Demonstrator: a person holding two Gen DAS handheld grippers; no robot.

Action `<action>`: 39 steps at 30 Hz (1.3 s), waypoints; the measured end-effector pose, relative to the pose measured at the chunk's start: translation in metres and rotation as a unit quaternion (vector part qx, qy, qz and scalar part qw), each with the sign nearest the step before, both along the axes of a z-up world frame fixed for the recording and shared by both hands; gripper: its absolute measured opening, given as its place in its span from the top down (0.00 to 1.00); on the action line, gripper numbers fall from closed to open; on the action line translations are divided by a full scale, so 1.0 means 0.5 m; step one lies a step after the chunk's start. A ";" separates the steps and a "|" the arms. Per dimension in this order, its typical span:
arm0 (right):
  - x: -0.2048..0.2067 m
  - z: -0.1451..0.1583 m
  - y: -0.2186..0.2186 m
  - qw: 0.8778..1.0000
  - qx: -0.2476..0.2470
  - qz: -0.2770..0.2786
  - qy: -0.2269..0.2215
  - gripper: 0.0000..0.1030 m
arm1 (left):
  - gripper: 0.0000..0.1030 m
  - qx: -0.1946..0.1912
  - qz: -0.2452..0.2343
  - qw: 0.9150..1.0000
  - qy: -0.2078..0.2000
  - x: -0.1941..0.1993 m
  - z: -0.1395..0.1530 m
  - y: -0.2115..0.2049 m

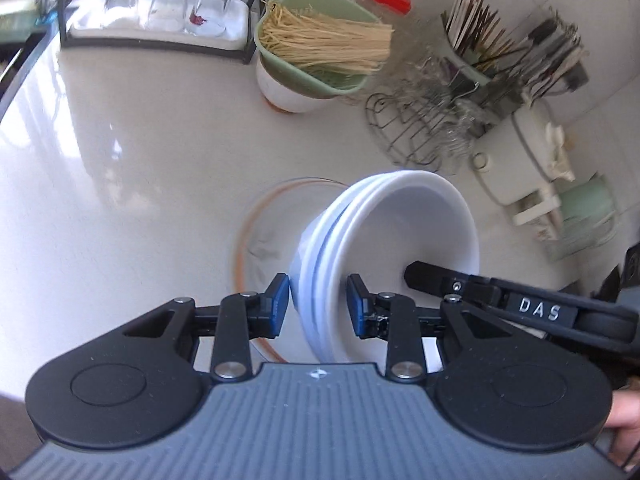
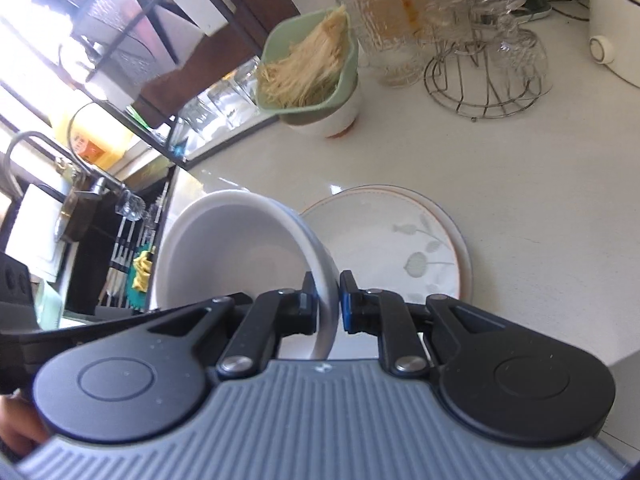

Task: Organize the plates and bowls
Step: 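Lift the nested bowl stack and carry it over the leaf plate stack, then lower the bowl stack onto the plates and open both grippers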

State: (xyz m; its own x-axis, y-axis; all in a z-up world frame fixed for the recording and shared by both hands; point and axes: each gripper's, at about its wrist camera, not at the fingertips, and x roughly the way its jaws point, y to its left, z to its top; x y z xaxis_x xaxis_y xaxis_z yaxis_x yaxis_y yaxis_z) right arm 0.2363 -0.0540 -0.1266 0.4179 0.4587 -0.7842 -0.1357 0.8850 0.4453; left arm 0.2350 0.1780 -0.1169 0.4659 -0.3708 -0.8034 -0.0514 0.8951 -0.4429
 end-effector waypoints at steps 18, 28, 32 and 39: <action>0.052 -0.088 0.012 0.996 -0.046 -0.060 0.041 0.85 | 0.66 -0.043 -0.003 0.998 0.046 0.088 -0.123 -0.002; 0.046 -0.085 -0.019 0.992 -0.047 -0.107 0.045 0.85 | 0.57 -0.024 -0.031 0.998 0.047 0.103 -0.121 -0.033; 0.034 -0.055 -0.031 0.993 -0.044 -0.107 0.028 0.84 | 0.39 0.003 -0.028 0.999 0.034 0.091 -0.088 -0.034; 0.003 0.029 -0.041 0.994 -0.042 -0.088 -0.038 0.53 | 0.38 0.057 -0.015 0.998 -0.012 0.049 0.009 -0.027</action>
